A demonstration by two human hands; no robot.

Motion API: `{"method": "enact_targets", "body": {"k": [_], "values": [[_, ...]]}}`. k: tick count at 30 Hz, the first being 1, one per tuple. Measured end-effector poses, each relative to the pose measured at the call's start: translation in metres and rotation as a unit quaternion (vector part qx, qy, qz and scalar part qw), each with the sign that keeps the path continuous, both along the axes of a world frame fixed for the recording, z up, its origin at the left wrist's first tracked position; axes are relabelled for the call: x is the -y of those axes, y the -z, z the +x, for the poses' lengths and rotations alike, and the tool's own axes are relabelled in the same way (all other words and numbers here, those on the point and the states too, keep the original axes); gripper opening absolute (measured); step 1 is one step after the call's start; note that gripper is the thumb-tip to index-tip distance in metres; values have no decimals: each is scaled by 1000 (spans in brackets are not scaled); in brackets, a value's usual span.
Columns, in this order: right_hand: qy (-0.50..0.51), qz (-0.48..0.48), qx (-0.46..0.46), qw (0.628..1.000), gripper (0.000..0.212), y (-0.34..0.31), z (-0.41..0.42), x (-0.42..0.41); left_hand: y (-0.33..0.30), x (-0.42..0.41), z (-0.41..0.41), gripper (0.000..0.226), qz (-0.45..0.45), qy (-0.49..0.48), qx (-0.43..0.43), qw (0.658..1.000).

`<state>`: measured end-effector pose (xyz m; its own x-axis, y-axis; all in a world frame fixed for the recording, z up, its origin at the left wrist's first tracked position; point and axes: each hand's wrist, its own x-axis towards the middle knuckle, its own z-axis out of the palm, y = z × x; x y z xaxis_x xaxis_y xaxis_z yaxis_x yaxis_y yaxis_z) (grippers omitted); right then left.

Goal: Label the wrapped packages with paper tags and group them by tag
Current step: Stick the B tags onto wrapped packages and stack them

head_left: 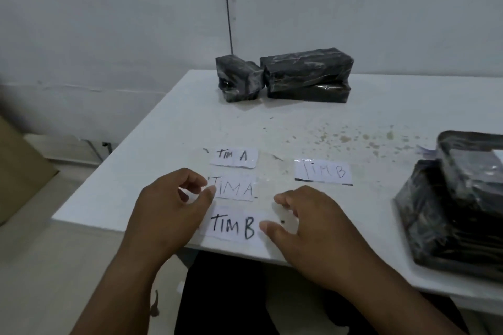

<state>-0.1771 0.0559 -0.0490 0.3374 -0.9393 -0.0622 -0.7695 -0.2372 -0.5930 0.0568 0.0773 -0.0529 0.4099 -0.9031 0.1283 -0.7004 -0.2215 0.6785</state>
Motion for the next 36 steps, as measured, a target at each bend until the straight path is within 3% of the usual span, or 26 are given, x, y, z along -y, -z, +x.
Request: {"method": "enact_targets", "body": {"k": [4, 8, 15, 21, 36], "values": [[-15, -11, -44, 999, 67, 4, 9, 0, 7, -12, 8, 24, 40, 41, 20, 998], [-22, -6, -60, 998, 56, 4, 16, 0, 10, -19, 12, 33, 75, 102, 55, 991], [-22, 11, -61, 998, 43, 1, 21, -2, 12, -20, 13, 19, 71, 131, 69, 986], [-32, 24, -74, 996, 46, -2, 25, -1, 14, -19, 12, 20, 67, 128, 51, 988], [-33, 72, -73, 994, 28, -10, 35, 12, 7, -11, 10, 23, 96, 138, 85, 982]]}}
